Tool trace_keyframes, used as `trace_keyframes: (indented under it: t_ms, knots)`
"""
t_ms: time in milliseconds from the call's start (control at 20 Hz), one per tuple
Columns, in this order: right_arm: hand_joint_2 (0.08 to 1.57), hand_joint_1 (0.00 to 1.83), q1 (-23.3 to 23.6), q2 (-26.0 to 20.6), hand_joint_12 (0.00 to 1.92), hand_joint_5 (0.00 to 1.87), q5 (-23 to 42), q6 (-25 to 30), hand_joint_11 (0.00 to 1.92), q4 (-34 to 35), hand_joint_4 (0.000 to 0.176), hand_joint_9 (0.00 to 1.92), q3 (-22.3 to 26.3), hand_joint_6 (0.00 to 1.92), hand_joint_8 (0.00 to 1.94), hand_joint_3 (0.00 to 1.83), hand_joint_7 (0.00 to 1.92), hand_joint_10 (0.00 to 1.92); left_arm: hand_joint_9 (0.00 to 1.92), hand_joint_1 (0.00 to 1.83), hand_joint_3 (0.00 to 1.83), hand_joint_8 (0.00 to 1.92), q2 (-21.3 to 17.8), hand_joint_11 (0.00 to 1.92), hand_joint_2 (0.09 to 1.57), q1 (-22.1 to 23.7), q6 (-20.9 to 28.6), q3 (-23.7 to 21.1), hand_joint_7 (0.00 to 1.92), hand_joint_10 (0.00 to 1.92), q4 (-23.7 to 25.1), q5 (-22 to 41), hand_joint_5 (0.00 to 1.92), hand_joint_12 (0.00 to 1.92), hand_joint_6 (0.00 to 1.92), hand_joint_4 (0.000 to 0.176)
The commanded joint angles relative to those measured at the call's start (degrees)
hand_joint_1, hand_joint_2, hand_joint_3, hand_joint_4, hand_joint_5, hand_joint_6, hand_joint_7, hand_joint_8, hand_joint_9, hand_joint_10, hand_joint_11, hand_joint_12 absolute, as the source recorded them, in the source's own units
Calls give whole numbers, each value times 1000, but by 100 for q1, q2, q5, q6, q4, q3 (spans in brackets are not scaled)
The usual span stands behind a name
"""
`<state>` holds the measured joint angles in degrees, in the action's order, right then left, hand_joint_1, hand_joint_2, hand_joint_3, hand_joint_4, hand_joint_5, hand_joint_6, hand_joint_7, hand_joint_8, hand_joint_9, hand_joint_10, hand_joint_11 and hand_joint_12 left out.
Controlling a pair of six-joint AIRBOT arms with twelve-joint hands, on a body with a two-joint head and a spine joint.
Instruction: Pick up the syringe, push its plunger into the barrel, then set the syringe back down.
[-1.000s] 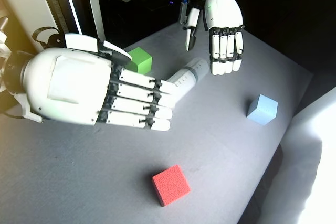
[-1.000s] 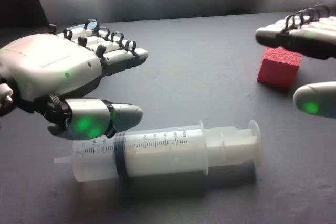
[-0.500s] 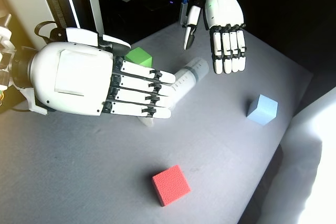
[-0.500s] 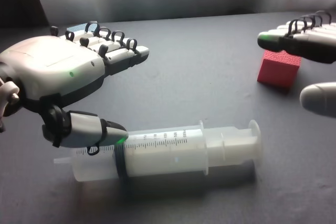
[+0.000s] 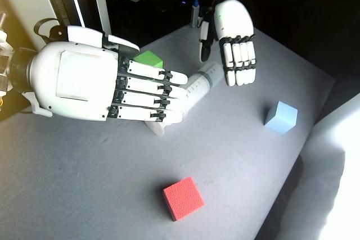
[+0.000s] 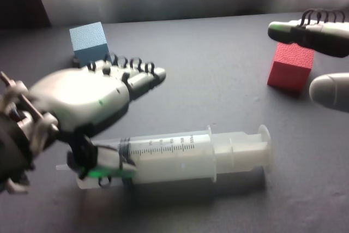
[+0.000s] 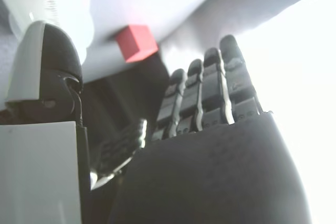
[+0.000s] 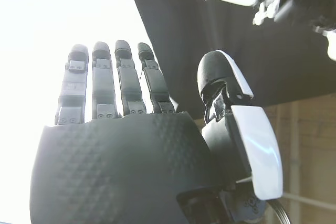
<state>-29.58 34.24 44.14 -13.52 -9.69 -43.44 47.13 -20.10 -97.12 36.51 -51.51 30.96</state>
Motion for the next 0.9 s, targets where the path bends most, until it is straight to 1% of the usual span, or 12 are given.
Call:
trace_keyframes:
  t_ms: [0, 50, 150, 200, 250, 300, 450, 600, 650, 700, 750, 850]
  knots:
    - [1438, 0, 50, -74, 0, 60, 571, 60, 0, 202, 0, 14, 29, 3, 3, 14, 48, 3, 86, 1085, 0, 4, 11, 0, 963, 22, -205, -48, 68, 5, -32, 704, 59, 415, 5, 0]
    - [1439, 0, 48, -78, 0, 62, 554, 64, 1, 222, 0, 19, 55, 4, 4, 13, 50, 5, 50, 1091, 5, 4, 64, 0, 999, -1, -406, -86, 33, 3, -226, 757, 38, 334, 2, 0]
    - [1440, 0, 45, -83, 0, 54, 554, 64, 0, 225, 0, 9, 114, 1, 2, 11, 42, 2, 49, 1084, 7, 8, 177, 0, 1007, -48, -666, -115, 40, 5, -479, 824, 61, 312, 12, 0]
    - [1438, 0, 45, -82, 4, 70, 556, 76, 10, 237, 0, 25, 118, 7, 8, 8, 58, 9, 88, 1097, 0, 9, 246, 0, 985, -92, -710, -115, 76, 10, -531, 879, 88, 411, 10, 0]
    - [1441, 0, 45, -85, 4, 67, 564, 90, 7, 266, 0, 18, 117, 5, 3, 8, 50, 5, 64, 1113, 2, 8, 283, 0, 994, -124, -717, -113, 58, 7, -538, 927, 63, 346, 6, 0]
    - [1443, 0, 52, -89, 5, 69, 594, 83, 10, 340, 0, 21, 117, 6, 4, 9, 52, 6, 79, 1097, 1, 8, 338, 0, 992, -194, -719, -114, 67, 9, -566, 1016, 68, 397, 5, 0]
    - [1431, 0, 53, -90, 17, 86, 648, -29, 31, 519, 0, 48, 124, 10, 12, 1, 79, 15, 61, 1118, 6, 1, 494, 0, 1011, -323, -719, -70, 62, 1, -578, 1143, 87, 284, 2, 0]
    - [1427, 0, 53, -85, 27, 97, 525, -27, 43, 520, 0, 53, 184, 10, 9, 0, 84, 13, 96, 1121, 0, 3, 671, 0, 964, -404, -719, 36, 86, 6, -570, 1151, 92, 419, 2, 0]
    - [1423, 0, 53, -84, 167, 121, 505, -25, 8, 532, 0, 81, 198, 1, 14, 1, 105, 2, 65, 1126, 2, 1, 747, 0, 990, -418, -719, 91, 51, 1, -550, 1151, 64, 385, 0, 0]
    - [1423, 0, 52, -84, 211, 111, 491, -19, 1, 589, 0, 90, 220, 0, 9, 1, 110, 1, 93, 1148, 1, 10, 810, 0, 989, -425, -719, 147, 90, 8, -528, 1151, 108, 447, 11, 0]
    - [1421, 0, 40, -84, 220, 103, 489, -16, 0, 736, 0, 88, 273, 0, 5, 0, 105, 0, 106, 1158, 0, 9, 896, 0, 971, -439, -717, 220, 105, 9, -499, 1151, 115, 481, 8, 0]
    - [1427, 0, -71, -84, 226, 109, 573, -31, 0, 943, 0, 84, 409, 3, 3, 2, 104, 0, 71, 1118, 7, 2, 1030, 0, 1003, -475, -702, 330, 59, 1, -489, 1151, 48, 366, 2, 0]
